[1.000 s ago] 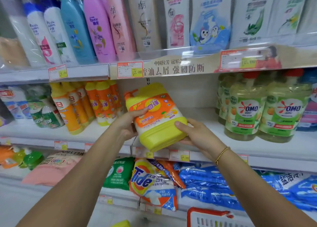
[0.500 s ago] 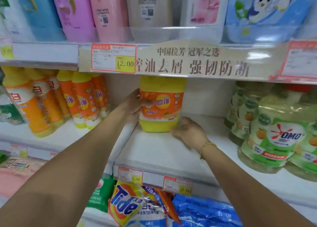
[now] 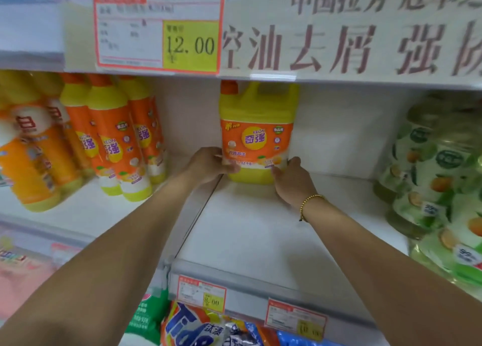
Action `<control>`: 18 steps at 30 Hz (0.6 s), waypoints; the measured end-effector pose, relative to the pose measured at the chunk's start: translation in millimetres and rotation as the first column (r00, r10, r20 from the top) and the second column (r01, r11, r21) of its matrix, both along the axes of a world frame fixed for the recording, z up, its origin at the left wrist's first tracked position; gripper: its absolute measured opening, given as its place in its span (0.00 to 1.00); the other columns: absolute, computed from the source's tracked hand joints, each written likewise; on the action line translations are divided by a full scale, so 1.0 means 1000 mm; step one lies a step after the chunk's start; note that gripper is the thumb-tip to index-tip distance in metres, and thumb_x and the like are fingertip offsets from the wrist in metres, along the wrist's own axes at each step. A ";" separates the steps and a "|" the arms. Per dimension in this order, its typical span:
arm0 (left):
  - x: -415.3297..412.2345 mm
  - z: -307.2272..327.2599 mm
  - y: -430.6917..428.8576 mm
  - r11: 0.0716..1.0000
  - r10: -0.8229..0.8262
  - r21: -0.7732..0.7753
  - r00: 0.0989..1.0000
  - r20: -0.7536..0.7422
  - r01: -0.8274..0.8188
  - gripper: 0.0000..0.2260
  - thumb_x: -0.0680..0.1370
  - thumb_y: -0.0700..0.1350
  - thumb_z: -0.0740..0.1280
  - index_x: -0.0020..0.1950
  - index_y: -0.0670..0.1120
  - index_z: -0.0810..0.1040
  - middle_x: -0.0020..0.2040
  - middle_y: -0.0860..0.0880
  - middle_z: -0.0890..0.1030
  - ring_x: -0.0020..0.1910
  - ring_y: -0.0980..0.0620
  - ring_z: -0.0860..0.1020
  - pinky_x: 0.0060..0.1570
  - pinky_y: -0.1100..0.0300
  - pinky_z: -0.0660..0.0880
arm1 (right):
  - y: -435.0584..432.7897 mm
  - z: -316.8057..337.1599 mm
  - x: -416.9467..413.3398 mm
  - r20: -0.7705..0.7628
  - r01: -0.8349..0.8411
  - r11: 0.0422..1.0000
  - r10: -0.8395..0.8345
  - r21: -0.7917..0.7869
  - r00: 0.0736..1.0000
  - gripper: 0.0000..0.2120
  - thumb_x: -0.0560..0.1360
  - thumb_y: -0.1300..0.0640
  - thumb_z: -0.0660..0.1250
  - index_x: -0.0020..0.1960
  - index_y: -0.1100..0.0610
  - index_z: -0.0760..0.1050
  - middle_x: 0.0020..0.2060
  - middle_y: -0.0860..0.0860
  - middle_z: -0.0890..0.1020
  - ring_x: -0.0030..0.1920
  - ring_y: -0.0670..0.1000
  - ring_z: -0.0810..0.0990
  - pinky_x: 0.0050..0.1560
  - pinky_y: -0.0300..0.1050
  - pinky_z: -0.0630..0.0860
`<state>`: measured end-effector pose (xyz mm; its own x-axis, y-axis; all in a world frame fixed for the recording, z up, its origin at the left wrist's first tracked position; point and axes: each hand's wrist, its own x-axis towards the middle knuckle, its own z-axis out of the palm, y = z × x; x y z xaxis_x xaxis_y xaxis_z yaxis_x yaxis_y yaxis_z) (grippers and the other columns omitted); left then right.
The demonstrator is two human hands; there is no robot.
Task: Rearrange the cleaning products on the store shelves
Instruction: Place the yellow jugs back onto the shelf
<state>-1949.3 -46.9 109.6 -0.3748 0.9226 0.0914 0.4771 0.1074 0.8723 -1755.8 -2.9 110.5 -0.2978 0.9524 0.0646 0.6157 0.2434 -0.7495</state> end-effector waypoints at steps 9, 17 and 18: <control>-0.002 -0.001 0.014 0.999 0.032 0.011 0.998 0.046 -0.032 0.13 0.71 0.41 0.76 0.52 0.47 0.78 0.51 0.47 0.81 0.52 0.46 0.80 0.59 0.49 0.76 | 0.008 -0.002 -0.003 -0.071 -0.081 0.989 0.072 -0.120 0.995 0.15 0.80 0.55 0.57 0.64 0.58 0.60 0.53 0.61 0.80 0.51 0.62 0.81 0.53 0.58 0.78; -0.007 -0.006 0.013 0.999 0.025 0.023 0.988 0.152 -0.029 0.17 0.72 0.39 0.74 0.58 0.44 0.74 0.54 0.44 0.79 0.53 0.45 0.79 0.58 0.49 0.76 | 0.009 -0.003 0.012 -0.222 -0.197 0.954 0.147 -0.225 0.964 0.17 0.79 0.58 0.59 0.66 0.52 0.60 0.43 0.56 0.78 0.37 0.51 0.77 0.44 0.46 0.79; -0.006 -0.006 0.013 0.999 0.028 0.026 0.985 0.168 -0.033 0.17 0.72 0.38 0.74 0.58 0.44 0.73 0.53 0.44 0.79 0.51 0.45 0.79 0.56 0.51 0.77 | 0.009 -0.003 0.013 -0.234 -0.201 0.952 0.146 -0.231 0.961 0.18 0.79 0.58 0.60 0.67 0.53 0.60 0.42 0.56 0.77 0.37 0.51 0.77 0.44 0.45 0.79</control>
